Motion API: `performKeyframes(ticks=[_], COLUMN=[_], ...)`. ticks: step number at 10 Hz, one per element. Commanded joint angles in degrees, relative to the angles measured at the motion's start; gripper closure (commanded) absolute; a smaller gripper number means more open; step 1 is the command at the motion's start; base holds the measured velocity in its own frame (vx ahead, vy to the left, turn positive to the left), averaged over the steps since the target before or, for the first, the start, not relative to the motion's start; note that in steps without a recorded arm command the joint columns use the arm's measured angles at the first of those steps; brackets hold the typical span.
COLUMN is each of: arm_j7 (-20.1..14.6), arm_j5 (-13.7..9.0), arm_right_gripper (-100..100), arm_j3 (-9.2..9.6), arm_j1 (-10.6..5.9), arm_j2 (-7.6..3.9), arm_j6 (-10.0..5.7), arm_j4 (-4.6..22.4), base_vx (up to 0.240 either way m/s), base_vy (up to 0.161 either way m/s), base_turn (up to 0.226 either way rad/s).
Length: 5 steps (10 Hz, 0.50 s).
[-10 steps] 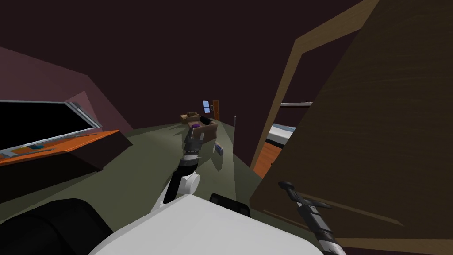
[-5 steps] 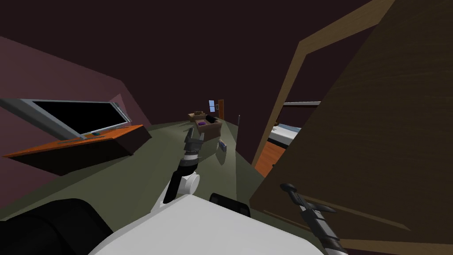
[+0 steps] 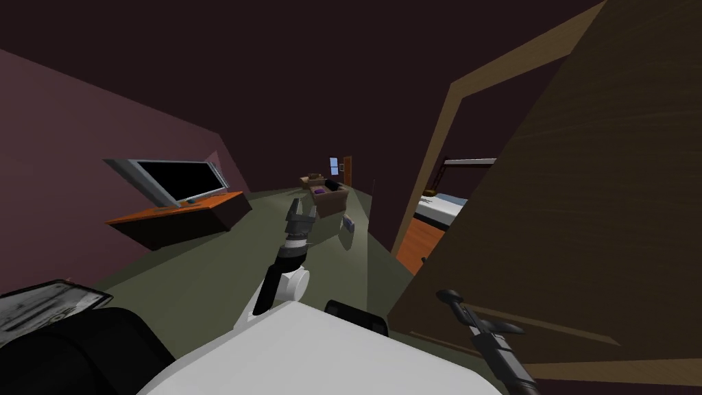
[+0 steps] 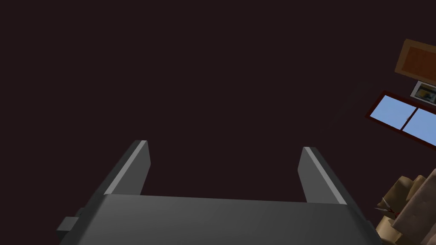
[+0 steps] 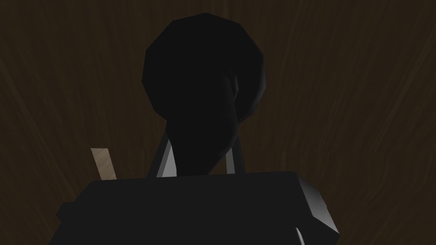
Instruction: Pull the door open
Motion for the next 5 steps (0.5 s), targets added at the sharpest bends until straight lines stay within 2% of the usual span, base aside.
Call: performKeyframes(ticks=[1,5], arm_j7=[-0.1,-0.5], arm_j5=[0.1,0.3], arm_right_gripper=[100,100], arm_j3=[0.03,0.12], arm_j1=[-0.01,-0.04], arm_j2=[-0.20,-0.77], arm_j6=[-0.64,-2.45], arm_j4=[0.5,1.9], base_vx=[-0.129,-0.211], base_vy=[-0.034,-0.075], base_turn=[0.148,0.164])
